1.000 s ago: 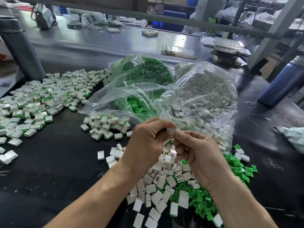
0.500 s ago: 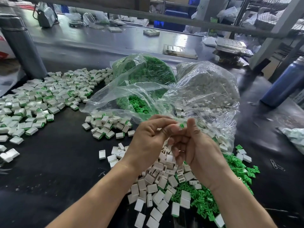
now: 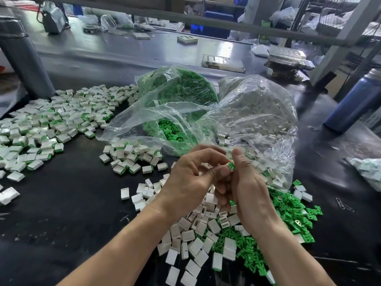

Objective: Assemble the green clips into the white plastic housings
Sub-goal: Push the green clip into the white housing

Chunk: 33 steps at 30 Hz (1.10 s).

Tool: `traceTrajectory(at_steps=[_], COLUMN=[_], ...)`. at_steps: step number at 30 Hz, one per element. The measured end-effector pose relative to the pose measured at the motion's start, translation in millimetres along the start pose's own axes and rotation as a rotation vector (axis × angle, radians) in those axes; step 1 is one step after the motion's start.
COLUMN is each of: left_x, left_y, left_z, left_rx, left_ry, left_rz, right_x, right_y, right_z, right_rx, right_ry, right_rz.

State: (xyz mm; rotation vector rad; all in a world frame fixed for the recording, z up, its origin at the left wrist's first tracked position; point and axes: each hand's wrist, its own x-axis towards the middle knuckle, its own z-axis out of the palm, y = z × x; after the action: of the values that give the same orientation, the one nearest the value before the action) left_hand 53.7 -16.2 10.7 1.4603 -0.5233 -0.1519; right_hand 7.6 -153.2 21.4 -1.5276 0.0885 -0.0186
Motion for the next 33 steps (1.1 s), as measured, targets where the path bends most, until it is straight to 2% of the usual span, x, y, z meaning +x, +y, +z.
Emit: traceTrajectory(at_steps=[10, 27, 33], left_x=[0, -3, -2], left_y=[-1, -3, -1], left_z=[6, 7, 9], left_rx=[-0.109, 0.021, -0.015], left_ry=[-0.017, 0.037, 0.054], left_rz=[-0.025, -0.008, -0.03], right_x=[4, 7, 6], right_y=[3, 6, 4], right_z=[13, 20, 22], right_rx=[-0.045, -0.166, -0.067], right_ry=[0.122, 0.253, 0.235], right_rz=[-0.109, -0.215, -0.185])
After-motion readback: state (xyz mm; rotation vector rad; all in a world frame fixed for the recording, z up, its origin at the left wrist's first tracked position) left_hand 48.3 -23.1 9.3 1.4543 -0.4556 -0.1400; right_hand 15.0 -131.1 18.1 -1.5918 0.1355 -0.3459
